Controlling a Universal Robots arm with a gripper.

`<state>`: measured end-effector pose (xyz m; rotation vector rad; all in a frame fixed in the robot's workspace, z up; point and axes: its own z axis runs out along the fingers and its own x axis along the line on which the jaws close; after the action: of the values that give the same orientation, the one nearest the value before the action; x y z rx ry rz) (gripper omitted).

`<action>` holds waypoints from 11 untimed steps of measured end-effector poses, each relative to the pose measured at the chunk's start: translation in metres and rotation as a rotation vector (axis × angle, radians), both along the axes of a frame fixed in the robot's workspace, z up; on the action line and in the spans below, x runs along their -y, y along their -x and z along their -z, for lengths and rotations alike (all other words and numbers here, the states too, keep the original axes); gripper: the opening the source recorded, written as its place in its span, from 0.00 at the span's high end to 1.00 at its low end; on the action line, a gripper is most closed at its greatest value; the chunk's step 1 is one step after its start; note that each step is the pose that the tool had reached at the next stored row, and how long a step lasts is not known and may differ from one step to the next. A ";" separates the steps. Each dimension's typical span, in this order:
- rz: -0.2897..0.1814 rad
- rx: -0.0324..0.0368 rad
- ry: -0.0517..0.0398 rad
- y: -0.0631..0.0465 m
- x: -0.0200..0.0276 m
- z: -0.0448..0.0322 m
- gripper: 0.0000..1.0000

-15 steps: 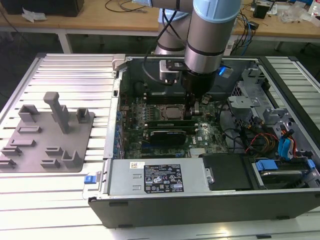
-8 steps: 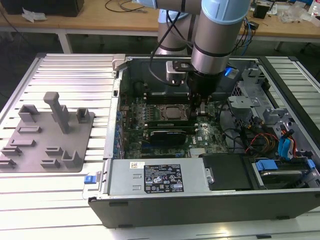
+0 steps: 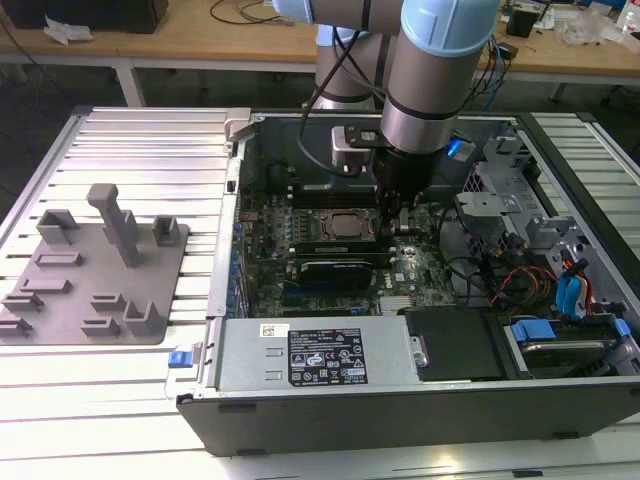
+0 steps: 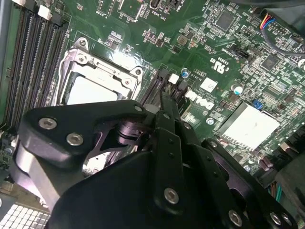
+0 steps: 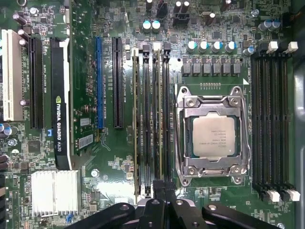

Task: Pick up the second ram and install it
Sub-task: 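Press down the second ram until it locks into place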

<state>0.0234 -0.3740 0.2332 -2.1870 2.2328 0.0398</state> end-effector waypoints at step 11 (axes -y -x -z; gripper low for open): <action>0.000 -0.0001 0.0002 0.000 0.0000 0.0042 0.92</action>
<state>0.0234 -0.3740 0.2290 -2.1872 2.2329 0.0397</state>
